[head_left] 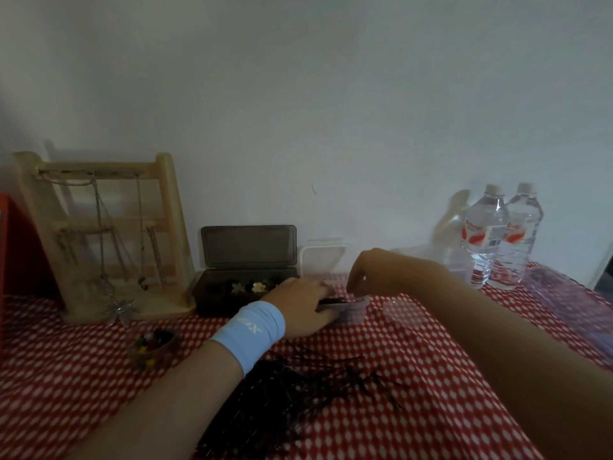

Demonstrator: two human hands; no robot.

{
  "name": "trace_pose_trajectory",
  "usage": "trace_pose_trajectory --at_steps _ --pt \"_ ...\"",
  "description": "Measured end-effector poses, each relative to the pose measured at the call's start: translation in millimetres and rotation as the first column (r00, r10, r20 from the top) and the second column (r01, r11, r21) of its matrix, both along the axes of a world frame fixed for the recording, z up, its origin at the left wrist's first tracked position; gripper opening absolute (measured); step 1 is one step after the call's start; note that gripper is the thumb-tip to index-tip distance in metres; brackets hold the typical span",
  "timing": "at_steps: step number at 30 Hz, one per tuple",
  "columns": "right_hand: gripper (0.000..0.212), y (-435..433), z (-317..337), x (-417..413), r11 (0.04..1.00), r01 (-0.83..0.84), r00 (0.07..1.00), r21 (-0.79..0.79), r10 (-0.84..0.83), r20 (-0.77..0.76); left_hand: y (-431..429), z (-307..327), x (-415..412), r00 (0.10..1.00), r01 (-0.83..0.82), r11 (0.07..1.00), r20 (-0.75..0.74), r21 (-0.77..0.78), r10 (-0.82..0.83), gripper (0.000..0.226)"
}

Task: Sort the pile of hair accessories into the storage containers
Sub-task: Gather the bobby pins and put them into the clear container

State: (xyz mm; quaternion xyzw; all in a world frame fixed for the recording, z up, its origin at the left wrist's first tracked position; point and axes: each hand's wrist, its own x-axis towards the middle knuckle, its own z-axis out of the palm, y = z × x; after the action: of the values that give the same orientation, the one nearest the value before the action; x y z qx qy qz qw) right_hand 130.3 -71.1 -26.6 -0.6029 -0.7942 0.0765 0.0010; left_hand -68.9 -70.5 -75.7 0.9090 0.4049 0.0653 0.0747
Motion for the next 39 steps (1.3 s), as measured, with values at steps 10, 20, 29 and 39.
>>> trace_pose_trajectory --at_steps 10,20,29,39 --pt "0.018 -2.9 -11.2 2.0 0.999 0.040 0.989 0.025 -0.036 -0.143 0.0 -5.2 2.4 0.995 0.009 1.000 -0.101 0.028 -0.006 0.029" --pt "0.016 -80.4 9.0 -8.2 0.995 0.029 0.993 -0.097 -0.040 -0.111 -48.7 -4.3 -9.8 0.945 0.072 0.980 0.303 0.183 -0.126 0.018" --pt "0.042 -112.8 -18.9 -32.1 0.957 0.117 0.966 -0.266 -0.047 0.256 -80.7 -23.3 -9.9 0.996 0.087 0.996 -0.030 -0.023 -0.088 0.047" --pt "0.029 -101.8 -25.9 -42.4 1.000 0.000 0.996 -0.018 -0.002 -0.085 -60.1 -21.0 -60.1 0.981 -0.064 0.996 0.185 0.056 0.053 0.040"
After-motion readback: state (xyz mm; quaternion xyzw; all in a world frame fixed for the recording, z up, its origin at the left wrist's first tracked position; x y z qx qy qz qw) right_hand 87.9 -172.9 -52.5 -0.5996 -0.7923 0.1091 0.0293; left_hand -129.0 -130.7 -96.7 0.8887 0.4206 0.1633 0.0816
